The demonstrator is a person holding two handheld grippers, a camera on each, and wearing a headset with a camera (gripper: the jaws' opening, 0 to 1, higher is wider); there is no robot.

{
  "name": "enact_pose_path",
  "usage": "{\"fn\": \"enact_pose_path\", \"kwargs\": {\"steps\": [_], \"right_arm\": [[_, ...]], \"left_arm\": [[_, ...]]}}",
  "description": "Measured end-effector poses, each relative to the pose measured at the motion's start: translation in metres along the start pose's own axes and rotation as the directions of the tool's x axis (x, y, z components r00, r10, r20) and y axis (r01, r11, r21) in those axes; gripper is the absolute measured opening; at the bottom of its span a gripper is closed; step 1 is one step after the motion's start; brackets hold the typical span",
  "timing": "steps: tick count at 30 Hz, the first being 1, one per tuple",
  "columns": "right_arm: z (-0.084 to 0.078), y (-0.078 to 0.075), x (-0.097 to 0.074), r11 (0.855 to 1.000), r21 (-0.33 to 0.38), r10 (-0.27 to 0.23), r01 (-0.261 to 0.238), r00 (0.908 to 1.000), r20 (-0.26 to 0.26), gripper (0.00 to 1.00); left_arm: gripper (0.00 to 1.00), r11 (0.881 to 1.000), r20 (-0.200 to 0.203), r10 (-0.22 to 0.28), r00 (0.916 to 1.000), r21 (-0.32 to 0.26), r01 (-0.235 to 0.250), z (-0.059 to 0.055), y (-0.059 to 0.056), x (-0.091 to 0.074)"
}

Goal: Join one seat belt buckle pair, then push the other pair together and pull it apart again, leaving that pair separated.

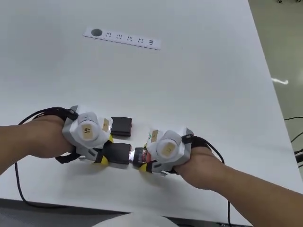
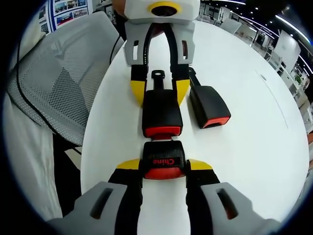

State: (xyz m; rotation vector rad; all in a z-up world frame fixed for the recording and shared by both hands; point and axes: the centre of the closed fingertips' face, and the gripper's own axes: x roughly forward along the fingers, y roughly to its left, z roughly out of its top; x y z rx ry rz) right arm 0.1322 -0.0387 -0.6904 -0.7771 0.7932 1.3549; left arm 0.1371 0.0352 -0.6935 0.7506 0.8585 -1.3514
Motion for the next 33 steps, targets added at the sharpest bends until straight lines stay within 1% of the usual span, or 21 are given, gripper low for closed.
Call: {"fn": "enact_pose_path", "kwargs": {"steps": [1, 5, 9, 10, 13, 16, 18, 19, 20, 21, 23, 24, 26, 28, 30, 31, 33], "right_arm": [[0.000, -0.001, 0.000, 1.000, 0.010, 0.004, -0.004, 1.0000, 0.000, 0.32], [-0.001, -0.001, 0.000, 1.000, 0.004, 0.011, -0.011, 0.9999, 0.010, 0.33], [-0.003, -0.003, 0.003, 1.000, 0.009, 0.012, -0.013, 0.9998, 0.017, 0.33], [-0.004, -0.004, 0.003, 1.000, 0.008, 0.014, -0.015, 0.9997, 0.017, 0.33], [-0.003, -0.003, 0.002, 0.999, 0.030, 0.014, -0.014, 0.9998, 0.016, 0.34], [-0.003, -0.004, 0.003, 0.999, 0.040, 0.007, -0.007, 0.9998, 0.019, 0.34], [-0.002, -0.003, 0.000, 0.999, 0.049, 0.004, -0.005, 0.9997, 0.022, 0.34], [-0.001, -0.003, -0.001, 0.999, 0.048, 0.001, -0.002, 0.9997, 0.025, 0.34], [0.001, -0.002, -0.007, 0.999, 0.045, -0.003, 0.001, 0.9995, 0.031, 0.33], [0.003, -0.001, -0.012, 0.999, 0.047, -0.003, 0.002, 0.9994, 0.034, 0.33], [0.005, -0.002, -0.018, 0.999, 0.046, -0.006, 0.004, 0.9991, 0.043, 0.32], [0.007, -0.003, -0.023, 0.999, 0.037, -0.010, 0.009, 0.9987, 0.050, 0.32], [0.010, -0.006, -0.030, 0.999, 0.035, -0.012, 0.010, 0.9982, 0.059, 0.32], [0.012, -0.010, -0.037, 0.999, 0.028, -0.016, 0.014, 0.9977, 0.067, 0.32], [0.009, -0.017, -0.041, 0.999, 0.027, -0.030, 0.029, 0.9974, 0.065, 0.34], [0.007, -0.021, -0.043, 0.999, 0.013, -0.035, 0.034, 0.9974, 0.063, 0.34], [0.005, -0.025, -0.048, 0.999, 0.016, -0.040, 0.039, 0.9973, 0.061, 0.34]], "left_arm": [[0.31, 1.000, -0.001, 0.002, 1.0000, -0.007, -0.002, 0.000, 0.000, 0.000], [0.32, 0.999, 0.015, 0.015, 0.9998, -0.028, -0.014, 0.000, -0.001, 0.001], [0.33, 1.000, 0.016, 0.016, 0.9997, -0.024, -0.016, 0.001, 0.000, 0.001], [0.33, 0.999, 0.018, 0.017, 0.9997, -0.036, -0.017, 0.001, 0.001, 0.001], [0.33, 0.999, 0.024, 0.016, 0.9996, -0.032, -0.015, 0.002, 0.001, 0.001], [0.34, 0.999, 0.007, 0.007, 1.0000, -0.036, -0.007, 0.000, 0.000, 0.000], [0.35, 0.998, -0.004, 0.006, 1.0000, -0.062, -0.006, 0.001, 0.001, -0.001], [0.38, 0.998, 0.002, 0.006, 1.0000, -0.065, -0.006, 0.003, 0.001, -0.003], [0.40, 0.998, 0.001, 0.013, 0.9999, -0.068, -0.013, 0.004, 0.002, -0.005], [0.42, 0.997, -0.010, 0.020, 0.9998, -0.069, -0.021, 0.004, 0.002, -0.007], [0.43, 0.998, -0.023, 0.023, 0.9995, -0.051, -0.024, 0.007, 0.000, -0.015], [0.44, 0.999, -0.024, 0.030, 0.9992, -0.032, -0.031, 0.010, 0.000, -0.021], [0.45, 0.999, -0.020, 0.042, 0.9989, -0.023, -0.042, 0.016, 0.002, -0.028], [0.45, 0.998, -0.017, 0.053, 0.9984, -0.019, -0.054, 0.018, 0.007, -0.032], [0.46, 0.997, -0.021, 0.070, 0.9974, -0.025, -0.070, 0.021, 0.014, -0.036], [0.47, 0.997, -0.025, 0.078, 0.9966, -0.017, -0.079, 0.022, 0.017, -0.038], [0.47, 0.996, -0.036, 0.094, 0.9949, -0.004, -0.094, 0.023, 0.025, -0.041]]}}
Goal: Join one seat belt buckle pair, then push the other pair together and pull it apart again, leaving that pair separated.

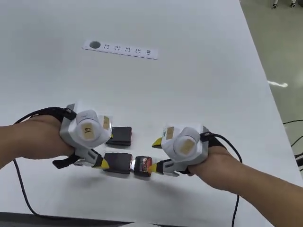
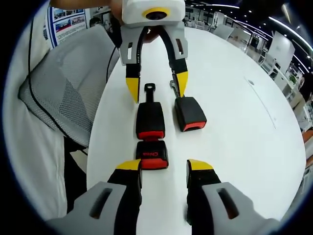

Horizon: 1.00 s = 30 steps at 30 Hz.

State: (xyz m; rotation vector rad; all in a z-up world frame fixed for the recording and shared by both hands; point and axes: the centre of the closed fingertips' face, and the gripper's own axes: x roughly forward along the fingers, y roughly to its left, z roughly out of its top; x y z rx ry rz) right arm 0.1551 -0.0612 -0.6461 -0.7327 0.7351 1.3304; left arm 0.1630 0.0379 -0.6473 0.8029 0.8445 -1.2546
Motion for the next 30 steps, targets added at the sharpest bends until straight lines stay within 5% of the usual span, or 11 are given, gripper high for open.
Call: {"fn": "enact_pose_path", "kwargs": {"steps": [13, 21, 23, 30], "right_arm": [[-0.056, -0.048, -0.029, 0.995, 0.040, -0.086, 0.089, 0.9939, -0.069, 0.33], [-0.091, -0.062, -0.027, 0.994, 0.045, -0.089, 0.096, 0.9883, -0.124, 0.35], [-0.105, -0.064, -0.023, 0.996, 0.023, -0.078, 0.082, 0.9858, -0.149, 0.37], [-0.108, -0.060, -0.025, 0.996, 0.072, -0.046, 0.055, 0.9909, -0.127, 0.34]], "left_arm": [[0.46, 0.999, -0.024, 0.031, 0.9992, -0.031, -0.032, -0.015, 0.044, 0.010], [0.45, 1.000, -0.062, 0.012, 0.9980, -0.013, -0.013, -0.029, 0.058, 0.024], [0.42, 1.000, -0.060, 0.005, 0.9982, -0.012, -0.006, -0.024, 0.054, 0.026], [0.38, 0.999, -0.083, -0.031, 0.9960, -0.006, 0.031, -0.024, 0.051, 0.036]]}}
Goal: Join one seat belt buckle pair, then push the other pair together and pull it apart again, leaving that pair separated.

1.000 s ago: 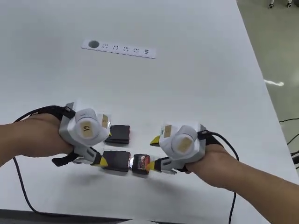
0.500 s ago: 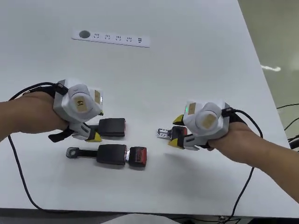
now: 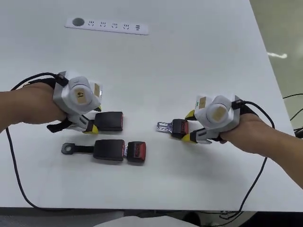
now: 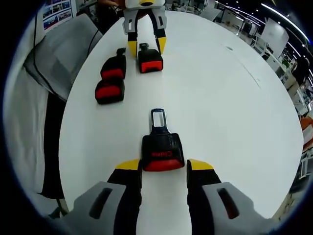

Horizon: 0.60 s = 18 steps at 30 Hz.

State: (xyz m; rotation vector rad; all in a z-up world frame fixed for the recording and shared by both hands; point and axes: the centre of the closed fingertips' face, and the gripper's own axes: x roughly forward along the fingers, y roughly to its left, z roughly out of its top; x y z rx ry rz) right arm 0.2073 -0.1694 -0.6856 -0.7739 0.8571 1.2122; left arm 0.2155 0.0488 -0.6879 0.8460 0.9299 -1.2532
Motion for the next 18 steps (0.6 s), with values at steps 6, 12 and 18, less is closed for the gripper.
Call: {"fn": "enact_pose_path", "kwargs": {"steps": [6, 12, 18], "right_arm": [[-0.001, 0.001, 0.008, 1.000, -0.007, 0.017, -0.017, 0.9998, 0.004, 0.34], [0.006, 0.005, 0.008, 0.999, -0.032, 0.042, -0.042, 0.9988, 0.023, 0.33], [0.002, 0.001, 0.012, 0.997, -0.042, 0.058, -0.057, 0.9979, 0.028, 0.33]], "left_arm": [[0.35, 1.000, 0.011, -0.010, 0.9999, -0.014, 0.010, 0.002, 0.001, 0.002], [0.33, 1.000, 0.010, -0.023, 0.9997, -0.007, 0.023, 0.004, -0.004, 0.003], [0.32, 0.999, -0.006, -0.032, 0.9995, 0.035, 0.032, 0.005, -0.006, 0.004]]}}
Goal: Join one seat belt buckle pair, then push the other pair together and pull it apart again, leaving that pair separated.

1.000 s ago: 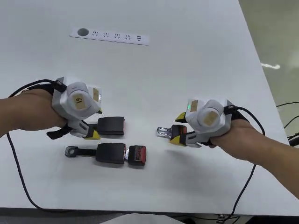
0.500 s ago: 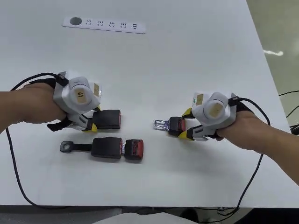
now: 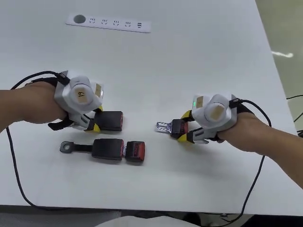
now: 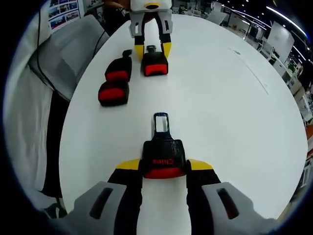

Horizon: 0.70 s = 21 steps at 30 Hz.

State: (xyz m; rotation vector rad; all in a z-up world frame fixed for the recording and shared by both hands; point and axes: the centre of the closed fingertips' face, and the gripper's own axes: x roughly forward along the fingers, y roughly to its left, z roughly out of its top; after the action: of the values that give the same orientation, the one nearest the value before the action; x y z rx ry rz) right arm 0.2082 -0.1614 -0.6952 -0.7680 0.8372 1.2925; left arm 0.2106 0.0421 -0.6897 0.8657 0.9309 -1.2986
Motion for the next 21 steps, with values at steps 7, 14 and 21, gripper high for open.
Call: {"fn": "enact_pose_path", "kwargs": {"steps": [7, 14, 21], "right_arm": [[0.004, 0.003, 0.000, 1.000, -0.018, 0.009, -0.009, 0.9998, -0.017, 0.33], [0.022, 0.009, 0.006, 1.000, -0.024, 0.014, -0.014, 0.9999, -0.007, 0.33], [0.042, 0.008, 0.020, 0.999, -0.028, 0.017, -0.016, 0.9998, 0.010, 0.33]], "left_arm": [[0.32, 1.000, -0.012, -0.019, 0.9997, 0.007, 0.019, -0.001, 0.001, 0.002], [0.32, 1.000, -0.023, -0.017, 0.9996, 0.006, 0.017, -0.001, 0.001, 0.002], [0.32, 1.000, -0.024, -0.016, 0.9996, 0.000, 0.016, -0.002, 0.001, 0.003]]}}
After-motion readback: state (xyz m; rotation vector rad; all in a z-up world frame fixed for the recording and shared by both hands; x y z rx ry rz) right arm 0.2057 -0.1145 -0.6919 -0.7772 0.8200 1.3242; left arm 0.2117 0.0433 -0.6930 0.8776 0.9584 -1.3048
